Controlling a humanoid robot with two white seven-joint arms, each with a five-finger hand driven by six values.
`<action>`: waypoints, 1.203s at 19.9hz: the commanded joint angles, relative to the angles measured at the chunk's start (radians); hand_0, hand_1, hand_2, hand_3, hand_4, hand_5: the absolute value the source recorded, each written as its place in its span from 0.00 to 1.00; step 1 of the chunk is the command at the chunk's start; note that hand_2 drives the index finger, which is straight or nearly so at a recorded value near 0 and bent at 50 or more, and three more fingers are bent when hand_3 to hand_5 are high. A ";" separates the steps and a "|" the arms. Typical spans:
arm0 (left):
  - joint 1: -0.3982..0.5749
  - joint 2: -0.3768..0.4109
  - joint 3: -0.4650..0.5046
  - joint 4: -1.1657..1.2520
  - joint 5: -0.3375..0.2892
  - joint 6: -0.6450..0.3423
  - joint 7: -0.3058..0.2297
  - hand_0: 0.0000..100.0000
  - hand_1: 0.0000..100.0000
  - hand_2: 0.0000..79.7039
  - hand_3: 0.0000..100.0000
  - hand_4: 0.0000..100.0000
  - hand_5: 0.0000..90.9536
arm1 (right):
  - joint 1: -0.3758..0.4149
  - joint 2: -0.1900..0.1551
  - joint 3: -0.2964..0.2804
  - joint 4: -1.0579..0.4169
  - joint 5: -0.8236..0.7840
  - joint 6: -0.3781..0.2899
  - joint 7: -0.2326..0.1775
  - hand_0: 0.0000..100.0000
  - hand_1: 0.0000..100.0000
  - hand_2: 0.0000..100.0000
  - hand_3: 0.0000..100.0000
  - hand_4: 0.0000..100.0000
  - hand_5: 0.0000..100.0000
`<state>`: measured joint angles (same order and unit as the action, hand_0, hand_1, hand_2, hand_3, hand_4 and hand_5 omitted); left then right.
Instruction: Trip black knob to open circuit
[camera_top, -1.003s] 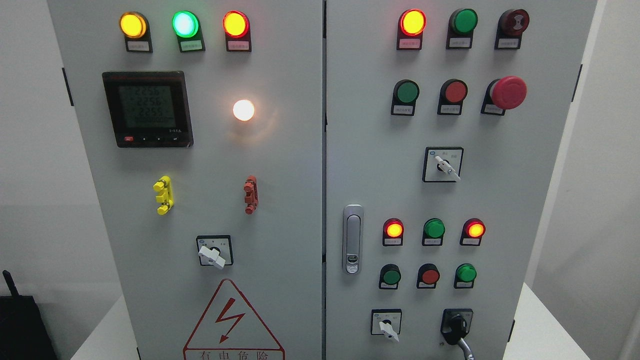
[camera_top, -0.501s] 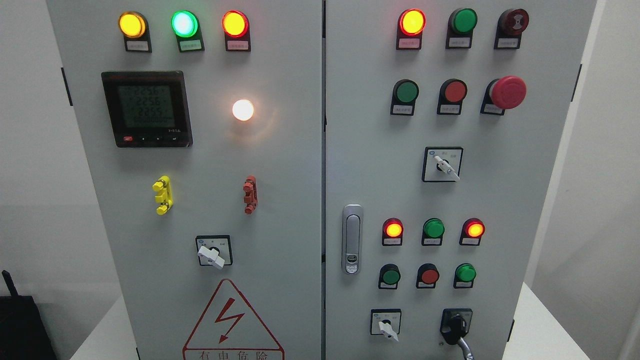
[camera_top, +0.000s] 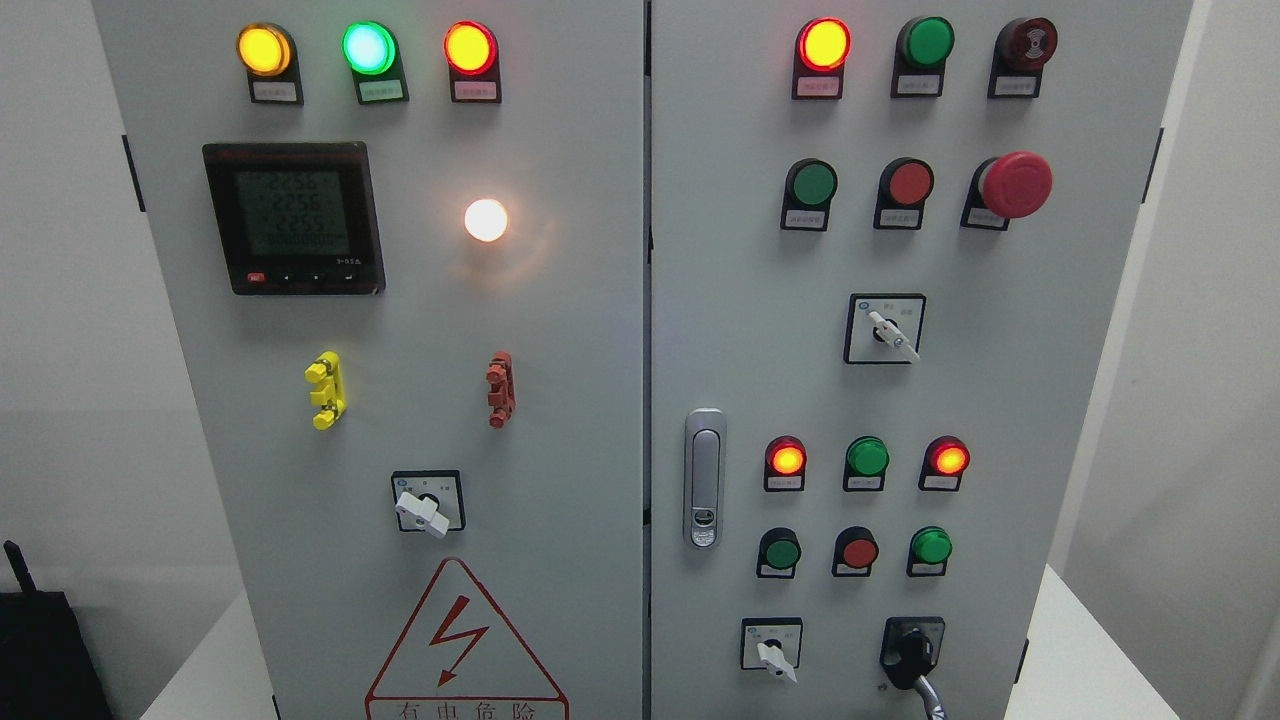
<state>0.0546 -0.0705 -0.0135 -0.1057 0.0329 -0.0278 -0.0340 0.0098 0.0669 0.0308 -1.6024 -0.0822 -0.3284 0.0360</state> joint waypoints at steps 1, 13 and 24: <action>-0.004 -0.002 0.001 0.000 0.002 0.000 0.000 0.12 0.39 0.00 0.00 0.00 0.00 | -0.028 -0.001 0.038 -0.080 0.004 -0.018 0.022 0.78 0.67 0.00 0.93 0.84 0.83; -0.002 -0.002 0.001 0.000 0.002 -0.001 0.000 0.12 0.39 0.00 0.00 0.00 0.00 | -0.031 -0.001 0.040 -0.088 0.004 -0.018 0.022 0.78 0.67 0.00 0.93 0.84 0.83; -0.002 -0.002 0.001 0.000 0.002 -0.001 0.000 0.12 0.39 0.00 0.00 0.00 0.00 | -0.031 -0.001 0.060 -0.090 0.004 -0.024 0.022 0.78 0.67 0.00 0.93 0.84 0.83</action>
<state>0.0546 -0.0705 -0.0135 -0.1057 0.0329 -0.0277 -0.0340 0.0068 0.0662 0.0442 -1.6021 -0.0860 -0.3267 0.0305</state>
